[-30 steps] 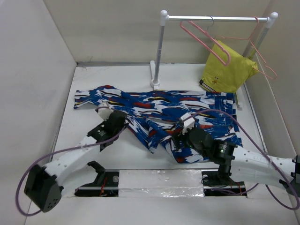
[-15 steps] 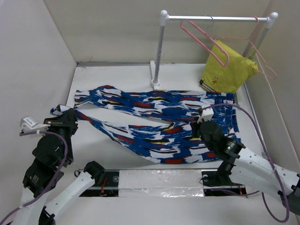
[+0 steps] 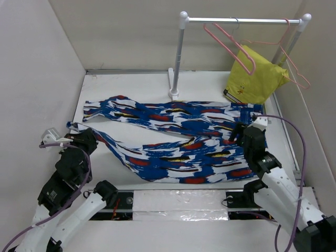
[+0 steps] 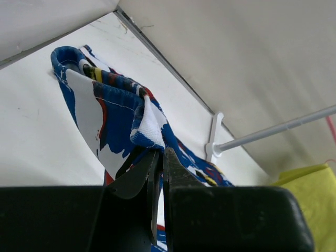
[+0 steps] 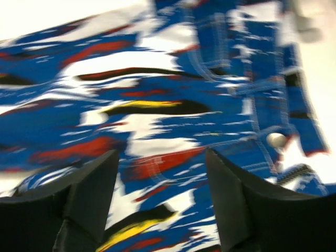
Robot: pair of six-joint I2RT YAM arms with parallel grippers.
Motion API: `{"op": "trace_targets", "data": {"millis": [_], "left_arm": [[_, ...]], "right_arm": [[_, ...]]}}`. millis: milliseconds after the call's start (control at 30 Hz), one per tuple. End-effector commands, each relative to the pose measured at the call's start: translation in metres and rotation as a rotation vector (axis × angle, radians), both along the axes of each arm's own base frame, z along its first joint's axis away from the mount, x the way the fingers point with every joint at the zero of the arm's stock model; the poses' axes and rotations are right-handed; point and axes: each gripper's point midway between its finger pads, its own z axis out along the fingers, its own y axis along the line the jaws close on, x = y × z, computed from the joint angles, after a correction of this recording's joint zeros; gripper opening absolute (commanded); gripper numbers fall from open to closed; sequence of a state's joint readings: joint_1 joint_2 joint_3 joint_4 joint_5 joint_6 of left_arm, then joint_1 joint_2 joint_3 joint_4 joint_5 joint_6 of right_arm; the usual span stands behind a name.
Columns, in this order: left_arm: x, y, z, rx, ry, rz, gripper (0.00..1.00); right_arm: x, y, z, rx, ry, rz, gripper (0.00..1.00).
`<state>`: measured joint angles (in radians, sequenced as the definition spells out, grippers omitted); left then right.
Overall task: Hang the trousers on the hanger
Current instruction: Flatten out the trousers at the center of the board.
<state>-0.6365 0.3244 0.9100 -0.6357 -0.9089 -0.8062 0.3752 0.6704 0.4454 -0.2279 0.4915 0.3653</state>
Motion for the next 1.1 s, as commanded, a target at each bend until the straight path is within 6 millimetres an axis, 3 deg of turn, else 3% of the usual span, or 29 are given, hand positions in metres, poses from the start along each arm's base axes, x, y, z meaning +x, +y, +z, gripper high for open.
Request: {"op": "trace_targets", "data": {"millis": [0, 100, 200, 233, 333, 433, 467, 533, 567, 667, 767, 867, 900, 1067], "left_arm": [[0.001, -0.001, 0.014, 0.000, -0.074, -0.021, 0.00], [-0.008, 0.004, 0.038, 0.005, -0.127, -0.034, 0.00], [-0.018, 0.015, 0.056, 0.045, -0.161, -0.028, 0.00], [-0.020, 0.017, 0.057, 0.066, -0.165, -0.029, 0.00], [-0.024, 0.020, 0.055, 0.062, -0.200, -0.030, 0.00], [-0.022, 0.017, 0.044, 0.058, -0.220, -0.043, 0.00], [-0.023, 0.015, 0.043, 0.052, -0.232, -0.054, 0.00], [-0.022, 0.013, 0.040, 0.064, -0.231, -0.061, 0.00], [-0.022, 0.013, 0.041, 0.068, -0.233, -0.067, 0.00], [-0.022, 0.012, 0.042, 0.088, -0.238, -0.073, 0.00], [-0.020, 0.008, 0.042, 0.101, -0.253, -0.092, 0.00], [-0.019, 0.007, 0.041, 0.107, -0.252, -0.094, 0.00], [-0.020, 0.008, 0.042, 0.106, -0.256, -0.095, 0.00], [-0.025, 0.013, 0.043, 0.090, -0.275, -0.080, 0.00]], "right_arm": [[0.008, -0.040, -0.008, 0.013, 0.009, -0.154, 0.79], [0.019, -0.066, -0.012, 0.068, 0.024, -0.222, 0.82], [0.027, -0.081, -0.013, 0.128, 0.019, -0.256, 0.82], [0.028, -0.098, -0.016, 0.131, 0.015, -0.314, 0.82], [0.024, -0.138, -0.032, 0.172, 0.045, -0.440, 0.82], [0.022, -0.149, -0.046, 0.231, 0.080, -0.457, 0.83], [0.020, -0.165, -0.051, 0.249, 0.073, -0.495, 0.83], [0.025, -0.174, -0.055, 0.302, 0.039, -0.492, 0.83], [0.016, -0.189, -0.073, 0.329, 0.074, -0.554, 0.83], [0.032, -0.190, -0.073, 0.400, 0.049, -0.449, 0.83], [0.043, -0.177, -0.086, 0.467, 0.098, -0.348, 0.79], [0.045, -0.170, -0.088, 0.487, 0.094, -0.295, 0.64], [0.045, -0.167, -0.088, 0.497, 0.088, -0.280, 0.54], [0.049, -0.159, -0.091, 0.554, 0.088, -0.250, 0.42]]}}
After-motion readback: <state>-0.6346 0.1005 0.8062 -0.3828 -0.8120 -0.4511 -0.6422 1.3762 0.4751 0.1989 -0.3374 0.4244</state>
